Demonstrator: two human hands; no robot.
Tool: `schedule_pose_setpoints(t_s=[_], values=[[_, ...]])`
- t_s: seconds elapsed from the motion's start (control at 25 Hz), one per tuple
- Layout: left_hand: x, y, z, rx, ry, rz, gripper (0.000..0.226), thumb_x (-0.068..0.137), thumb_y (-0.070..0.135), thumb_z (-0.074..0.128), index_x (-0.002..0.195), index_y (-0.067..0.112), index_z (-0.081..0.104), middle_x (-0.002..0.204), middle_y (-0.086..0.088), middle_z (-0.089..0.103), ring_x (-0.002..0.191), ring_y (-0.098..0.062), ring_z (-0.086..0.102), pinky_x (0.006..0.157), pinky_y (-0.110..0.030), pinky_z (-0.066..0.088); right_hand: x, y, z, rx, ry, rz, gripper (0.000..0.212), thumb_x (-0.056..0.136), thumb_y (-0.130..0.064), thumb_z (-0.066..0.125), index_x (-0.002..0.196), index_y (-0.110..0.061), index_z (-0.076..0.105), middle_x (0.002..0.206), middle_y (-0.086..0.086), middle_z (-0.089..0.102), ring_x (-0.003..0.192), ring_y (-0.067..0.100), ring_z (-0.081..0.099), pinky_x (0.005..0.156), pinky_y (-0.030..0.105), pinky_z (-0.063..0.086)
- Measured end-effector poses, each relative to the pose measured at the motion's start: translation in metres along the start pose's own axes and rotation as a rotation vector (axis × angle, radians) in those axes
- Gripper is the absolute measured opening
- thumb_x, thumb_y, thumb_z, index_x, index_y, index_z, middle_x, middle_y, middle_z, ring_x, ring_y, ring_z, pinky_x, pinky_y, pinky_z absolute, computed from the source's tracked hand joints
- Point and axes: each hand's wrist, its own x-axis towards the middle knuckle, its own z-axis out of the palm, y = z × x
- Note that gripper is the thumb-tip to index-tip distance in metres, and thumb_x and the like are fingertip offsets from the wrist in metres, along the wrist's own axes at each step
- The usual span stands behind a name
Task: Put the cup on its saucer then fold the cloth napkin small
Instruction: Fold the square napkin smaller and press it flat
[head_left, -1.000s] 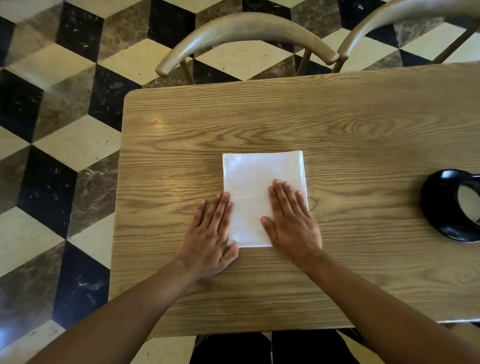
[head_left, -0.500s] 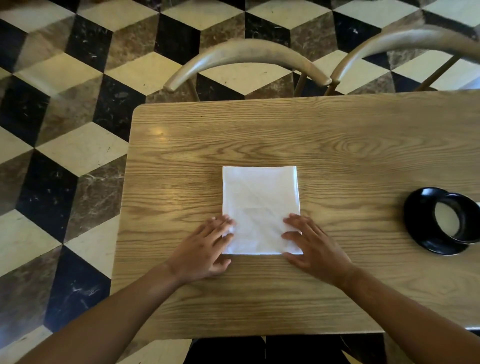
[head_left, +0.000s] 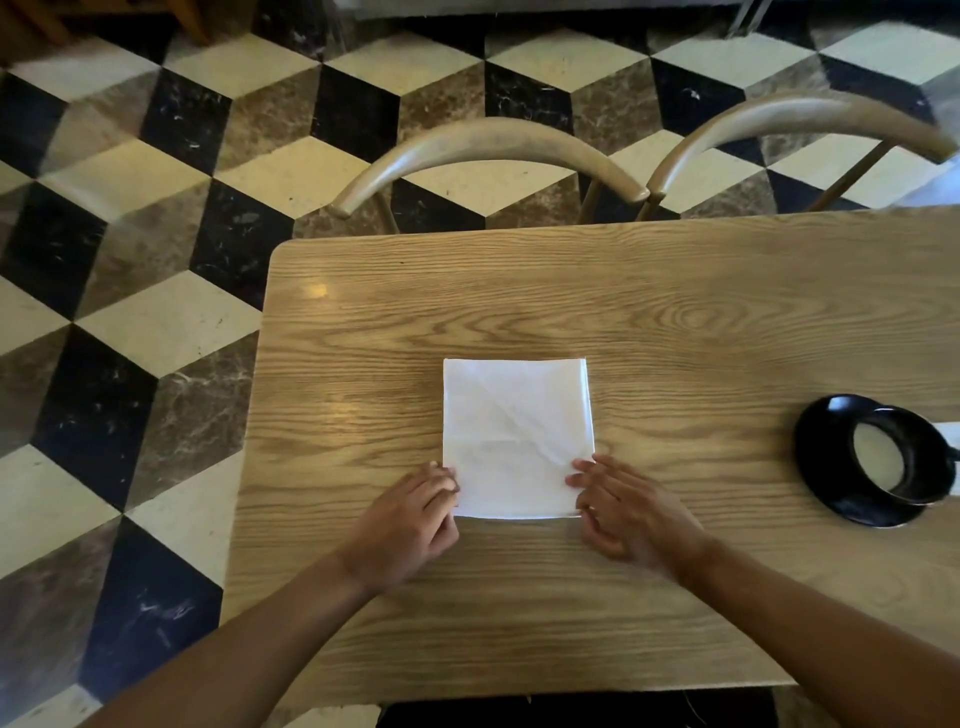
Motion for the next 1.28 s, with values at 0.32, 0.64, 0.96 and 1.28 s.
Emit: schedule_pose_setpoints(t_s=[0.32, 0.64, 0.96, 1.28], values=[[0.012, 0.009, -0.012, -0.267, -0.034, -0.284, 0.028, 0.1, 0.021, 0.044, 0.101, 0.003, 0.066, 0.106, -0.006, 0.075, 0.098, -0.014, 0.068, 0.086, -0.027, 0.052, 0.001, -0.012, -0.01, 0.239, -0.001, 0.254, 0.036, 0.095, -0.023, 0.043, 0.109, 0.001, 0.065, 0.108, 0.007, 0.077, 0.111, 0.028, 0.072, 0.098, 0.04, 0.056], [0.042, 0.004, -0.008, -0.352, 0.108, -0.679, 0.018, 0.106, 0.022, 0.052, 0.103, 0.008, 0.061, 0.051, 0.02, 0.049, 0.048, 0.002, 0.051, 0.049, -0.016, 0.029, 0.026, -0.006, -0.007, 0.42, 0.164, 0.77, 0.021, 0.097, -0.055, 0.041, 0.102, -0.037, 0.05, 0.064, -0.008, 0.063, 0.069, 0.011, 0.061, 0.056, 0.028, 0.041], [0.092, -0.016, 0.014, -0.293, 0.131, -0.983, 0.033, 0.106, 0.045, 0.045, 0.105, 0.017, 0.061, 0.075, -0.007, 0.072, 0.072, -0.038, 0.065, 0.059, -0.037, 0.038, 0.064, 0.016, 0.009, 0.388, 0.299, 1.01, 0.015, 0.102, -0.043, 0.053, 0.1, -0.029, 0.058, 0.064, -0.02, 0.061, 0.056, 0.008, 0.054, 0.053, 0.027, 0.028], [0.107, -0.023, 0.02, -0.082, 0.092, -0.856, 0.032, 0.108, 0.037, 0.045, 0.103, 0.007, 0.057, 0.067, -0.017, 0.068, 0.062, -0.046, 0.064, 0.054, -0.043, 0.044, 0.078, 0.029, 0.014, 0.274, 0.255, 1.059, 0.026, 0.1, -0.045, 0.055, 0.098, -0.021, 0.064, 0.067, -0.005, 0.066, 0.069, 0.031, 0.067, 0.058, 0.033, 0.045]])
